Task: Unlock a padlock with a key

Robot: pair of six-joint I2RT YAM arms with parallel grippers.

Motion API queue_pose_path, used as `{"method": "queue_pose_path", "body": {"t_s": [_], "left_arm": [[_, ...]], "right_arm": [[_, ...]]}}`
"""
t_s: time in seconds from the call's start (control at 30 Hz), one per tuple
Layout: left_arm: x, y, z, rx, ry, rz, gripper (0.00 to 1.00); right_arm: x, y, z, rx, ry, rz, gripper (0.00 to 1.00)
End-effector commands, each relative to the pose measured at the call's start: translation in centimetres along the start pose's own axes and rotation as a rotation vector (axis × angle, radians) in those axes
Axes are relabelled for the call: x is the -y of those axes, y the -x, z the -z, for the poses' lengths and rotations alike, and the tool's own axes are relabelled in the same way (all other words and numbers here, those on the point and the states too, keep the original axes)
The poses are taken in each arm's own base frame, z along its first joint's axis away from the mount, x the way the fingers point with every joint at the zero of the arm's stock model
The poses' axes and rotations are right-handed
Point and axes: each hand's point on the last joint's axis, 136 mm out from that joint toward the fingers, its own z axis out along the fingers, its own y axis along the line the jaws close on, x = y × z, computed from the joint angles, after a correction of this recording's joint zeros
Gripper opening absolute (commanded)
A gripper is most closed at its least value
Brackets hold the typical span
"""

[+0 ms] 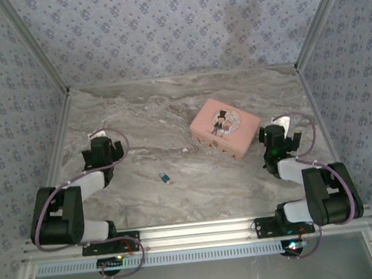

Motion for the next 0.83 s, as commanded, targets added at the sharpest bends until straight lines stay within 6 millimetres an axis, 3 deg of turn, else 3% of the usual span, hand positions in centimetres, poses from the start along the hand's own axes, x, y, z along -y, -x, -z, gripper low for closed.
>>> {"method": "queue_pose_path", "body": {"t_s": [0.0,0.07,0.13,0.2,0.23,0.27,0.3,0.37,0.8], "left_arm": [[1.2,4.5,0.2,0.197,-0.088,-0.022,0.98],[0.3,3.9,-0.1,0.239,-0.102,0.028,0.98],[-0.5,2.5,-1.0,0.252,-0.094,0.078,0.98],[0.5,2.6,-1.4,0.241,-0.140,0.047,0.98],[1.2,2.5,-2.0,0.174,-0.164,0.015,0.98],[1.5,2.9,-1.8,0.216,-0.186,0.011,0.98],[1.1,2.7,-1.9,0.208,-0.159,0.024,0.98],[0.9,2.8,-1.9,0.212,-0.145,0.028,0.98],[0.7,2.8,-1.5,0.230,-0.070,0.008,0.98]], "right_arm": [[-2.1,2.4,-0.2,0.139,0.134,-0.045,1.00],[-3.2,2.3,-0.6,0.178,0.181,0.015,1.00],[-4.0,1.4,-0.9,0.111,0.242,0.010,1.00],[-3.5,0.7,-1.8,0.115,0.241,-0.010,1.00],[-3.2,1.2,-2.1,0.149,0.217,-0.024,1.00],[-3.3,1.4,-2.3,0.104,0.219,-0.020,1.00],[-3.6,0.4,-2.6,0.032,0.228,-0.044,1.00],[-3.7,1.3,-2.2,0.113,0.221,0.006,1.00],[-4.2,1.0,-2.5,0.071,0.290,-0.003,1.00]]}}
